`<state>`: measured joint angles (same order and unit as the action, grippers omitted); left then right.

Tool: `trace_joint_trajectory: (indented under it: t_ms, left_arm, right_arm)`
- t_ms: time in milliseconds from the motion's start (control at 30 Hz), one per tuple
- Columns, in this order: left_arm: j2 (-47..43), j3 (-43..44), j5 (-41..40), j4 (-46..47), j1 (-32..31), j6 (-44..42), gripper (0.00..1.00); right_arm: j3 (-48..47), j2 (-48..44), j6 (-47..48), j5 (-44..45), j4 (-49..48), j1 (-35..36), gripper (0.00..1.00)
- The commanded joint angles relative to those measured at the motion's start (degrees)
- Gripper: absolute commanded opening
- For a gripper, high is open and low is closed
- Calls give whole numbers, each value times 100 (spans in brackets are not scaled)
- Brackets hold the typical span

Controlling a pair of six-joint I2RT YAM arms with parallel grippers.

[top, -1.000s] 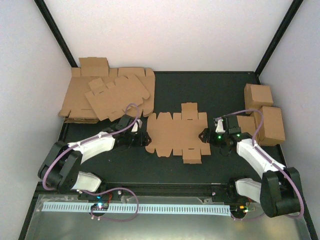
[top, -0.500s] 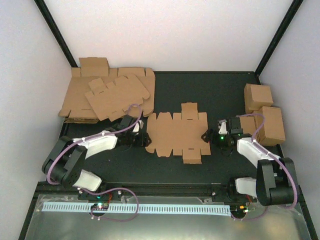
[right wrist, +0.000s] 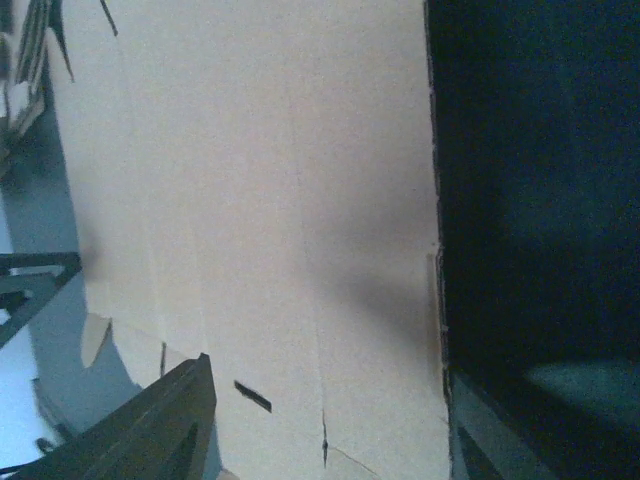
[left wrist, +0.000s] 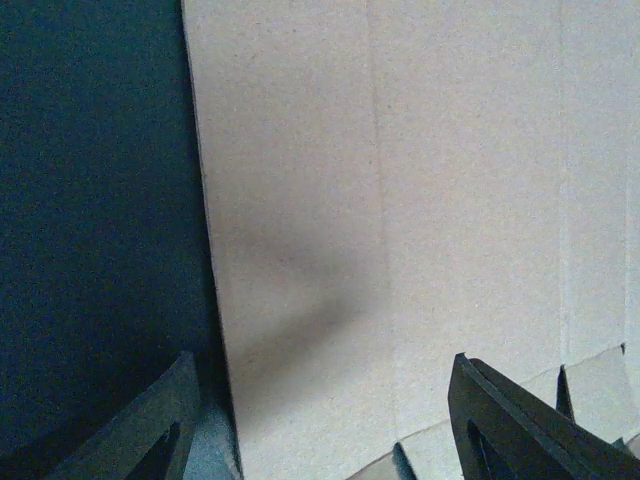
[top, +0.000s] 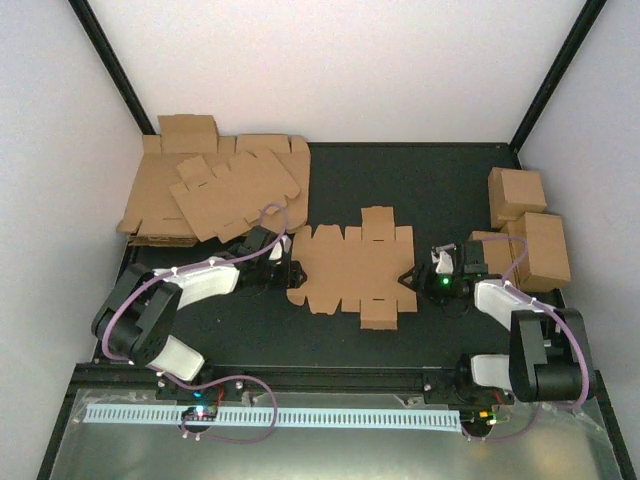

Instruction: Fold the paper box

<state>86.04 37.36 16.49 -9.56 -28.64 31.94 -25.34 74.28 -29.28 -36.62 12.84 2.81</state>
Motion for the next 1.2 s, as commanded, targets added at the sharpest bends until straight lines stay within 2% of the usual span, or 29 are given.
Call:
trace_joint_trajectory:
  t_ms: [0, 133, 400, 667, 767, 833, 933, 1167]
  left_arm:
    - [216, -10, -217, -260, -29, -61, 71]
    - [-5, 11, -255, -371, -35, -141, 69]
    - [-887, 119, -309, -682, -192, -626, 69]
    - [-1567, 576, -701, -872, -1538, -1489, 69]
    - [-1641, 627, -477, -576, -2062, -1868, 70]
    - [-1563, 690, -415, -387, -2480, -2165, 73]
    - [-1224, 932, -765, -401, -3100, -2503, 74]
    - [-411, 1504, -1637, -384, -4001, -2864, 75]
  right_arm:
    - [166, -241, 8, -611, -350, -38, 63]
    - [179, -459, 15, -921, -305, -38, 59]
    - [130, -830, -8, -1306, -215, -35, 58]
    - [78, -680, -10, -1409, -266, -39, 58]
    - [69, -633, -8, -1408, -285, -35, 58]
    - [66, -625, -12, -1408, -281, -36, 58]
    - [60, -625, 8, -1403, -264, -37, 58]
    - [8, -590, 57, -1428, -209, -35, 58]
